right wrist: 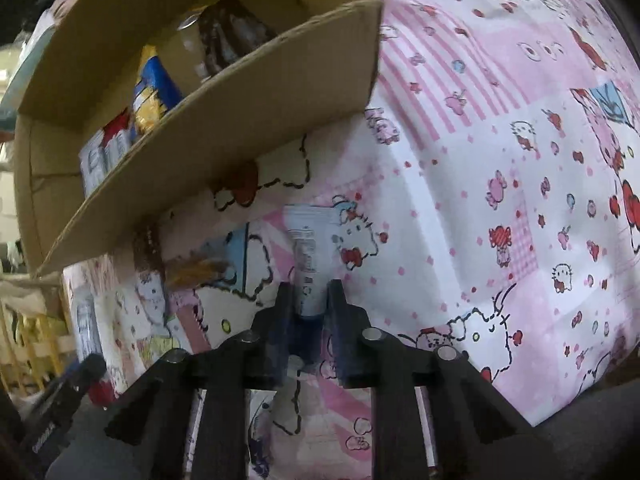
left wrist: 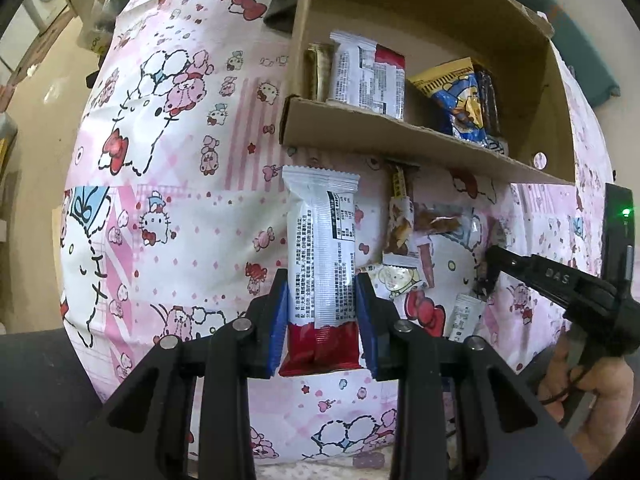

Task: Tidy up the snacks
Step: 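Grasp the white tube snack with the right tool while the left tool lifts its bar, then lower the white bar into the box and open the left tool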

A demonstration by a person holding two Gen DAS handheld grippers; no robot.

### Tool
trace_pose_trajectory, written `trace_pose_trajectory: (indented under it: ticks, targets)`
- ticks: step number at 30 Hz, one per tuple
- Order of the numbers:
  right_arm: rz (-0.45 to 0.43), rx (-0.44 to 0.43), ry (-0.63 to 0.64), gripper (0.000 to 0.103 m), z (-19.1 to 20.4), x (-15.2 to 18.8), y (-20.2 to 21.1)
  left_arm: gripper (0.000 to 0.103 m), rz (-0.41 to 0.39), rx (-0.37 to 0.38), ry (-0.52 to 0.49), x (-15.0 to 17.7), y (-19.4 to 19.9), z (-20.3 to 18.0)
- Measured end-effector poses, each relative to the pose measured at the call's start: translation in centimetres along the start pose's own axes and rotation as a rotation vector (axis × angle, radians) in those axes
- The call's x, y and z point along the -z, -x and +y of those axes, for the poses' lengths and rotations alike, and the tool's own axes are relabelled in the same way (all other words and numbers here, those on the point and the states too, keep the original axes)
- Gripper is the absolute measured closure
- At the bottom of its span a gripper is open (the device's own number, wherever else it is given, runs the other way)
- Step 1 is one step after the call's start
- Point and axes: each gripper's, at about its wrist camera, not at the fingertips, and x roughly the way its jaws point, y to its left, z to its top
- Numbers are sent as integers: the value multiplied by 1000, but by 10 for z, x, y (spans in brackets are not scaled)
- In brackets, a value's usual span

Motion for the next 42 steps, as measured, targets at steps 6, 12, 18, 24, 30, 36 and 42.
trace_pose_trajectory:
  ticks: [6,12,18,24,30,36,42]
  targets:
    - [-60,-132,-14,85,3,9,28,75,-25,-13,8,1,5,4]
    - [-83,-313,-12,85,8,30,65,75,-112,-7,-1,7,33,8]
    - [-173,-393,52,85,13,51,122,75,-182,33,5,12,74,0]
    - [-278,-423,89,85,16,37,175,75,-266,39,-64,-1,115,-22]
    - [-349,-450,147,85,24,14,196,75,-327,36,-76,-24,138,-28]
    - [-406,-434,237,85,40,-15,193,75,-388,41,-97,-59,139,-28]
    - [-440,-437,253,85,45,-46,173,75,-398,52,-123,-99,119,-38]
